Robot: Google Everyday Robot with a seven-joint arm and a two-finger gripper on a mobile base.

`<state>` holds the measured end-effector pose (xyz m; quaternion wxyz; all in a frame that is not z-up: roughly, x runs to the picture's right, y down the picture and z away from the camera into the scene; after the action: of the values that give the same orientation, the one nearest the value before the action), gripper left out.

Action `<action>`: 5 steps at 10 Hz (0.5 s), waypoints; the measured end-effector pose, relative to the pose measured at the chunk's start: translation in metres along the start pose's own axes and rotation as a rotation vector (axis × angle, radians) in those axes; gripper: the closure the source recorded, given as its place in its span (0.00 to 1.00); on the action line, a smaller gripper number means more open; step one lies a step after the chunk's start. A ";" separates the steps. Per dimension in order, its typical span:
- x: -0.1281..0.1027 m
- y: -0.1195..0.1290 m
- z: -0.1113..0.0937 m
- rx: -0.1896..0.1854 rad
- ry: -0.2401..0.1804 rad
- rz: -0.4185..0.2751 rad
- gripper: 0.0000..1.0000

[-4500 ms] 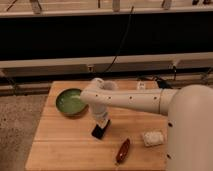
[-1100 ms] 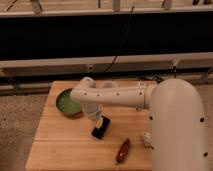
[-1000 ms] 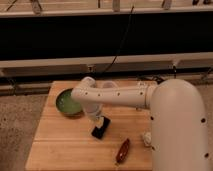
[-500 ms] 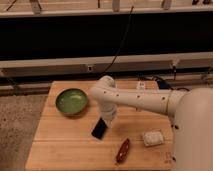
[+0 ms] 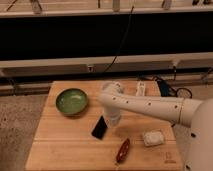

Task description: Push the eraser across the table

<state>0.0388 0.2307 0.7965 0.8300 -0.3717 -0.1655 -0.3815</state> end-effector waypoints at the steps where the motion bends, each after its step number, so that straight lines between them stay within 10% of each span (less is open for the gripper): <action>1: -0.001 -0.001 0.003 0.001 -0.003 -0.003 0.99; 5: 0.001 -0.016 0.015 0.000 -0.007 -0.039 0.99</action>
<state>0.0278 0.2342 0.8148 0.8217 -0.3698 -0.1758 -0.3964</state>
